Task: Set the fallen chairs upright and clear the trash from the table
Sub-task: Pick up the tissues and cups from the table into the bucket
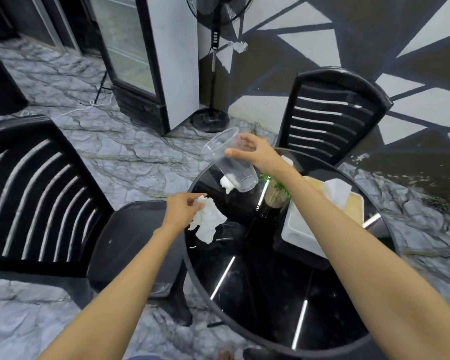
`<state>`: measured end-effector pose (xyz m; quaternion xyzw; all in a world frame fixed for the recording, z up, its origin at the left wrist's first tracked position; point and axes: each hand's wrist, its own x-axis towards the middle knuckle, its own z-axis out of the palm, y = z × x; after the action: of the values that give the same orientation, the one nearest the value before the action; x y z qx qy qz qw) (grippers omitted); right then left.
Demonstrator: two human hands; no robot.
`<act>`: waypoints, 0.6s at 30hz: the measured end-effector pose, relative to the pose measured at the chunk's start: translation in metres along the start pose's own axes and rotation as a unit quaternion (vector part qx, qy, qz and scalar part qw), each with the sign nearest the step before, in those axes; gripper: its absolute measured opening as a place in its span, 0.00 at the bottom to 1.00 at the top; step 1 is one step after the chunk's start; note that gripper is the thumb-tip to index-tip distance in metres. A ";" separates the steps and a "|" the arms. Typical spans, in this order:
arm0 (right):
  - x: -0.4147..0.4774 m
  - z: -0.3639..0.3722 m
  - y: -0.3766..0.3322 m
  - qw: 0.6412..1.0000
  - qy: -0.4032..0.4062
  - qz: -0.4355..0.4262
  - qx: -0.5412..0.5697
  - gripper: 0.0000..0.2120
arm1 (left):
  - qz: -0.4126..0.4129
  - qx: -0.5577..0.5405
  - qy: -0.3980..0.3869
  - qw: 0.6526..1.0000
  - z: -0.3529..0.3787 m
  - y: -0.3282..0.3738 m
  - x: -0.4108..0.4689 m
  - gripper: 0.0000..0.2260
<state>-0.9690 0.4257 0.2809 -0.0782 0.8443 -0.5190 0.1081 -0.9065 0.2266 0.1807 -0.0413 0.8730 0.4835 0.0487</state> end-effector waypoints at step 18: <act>-0.247 0.323 0.071 0.971 -0.005 0.201 0.129 0.32 | -0.108 0.022 0.005 0.994 -0.117 -0.211 -0.271 0.11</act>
<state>-0.6470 0.2404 0.1013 0.1047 0.7683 -0.5907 0.2233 -0.6175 0.0224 0.0989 -0.1369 0.8742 0.4556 0.0971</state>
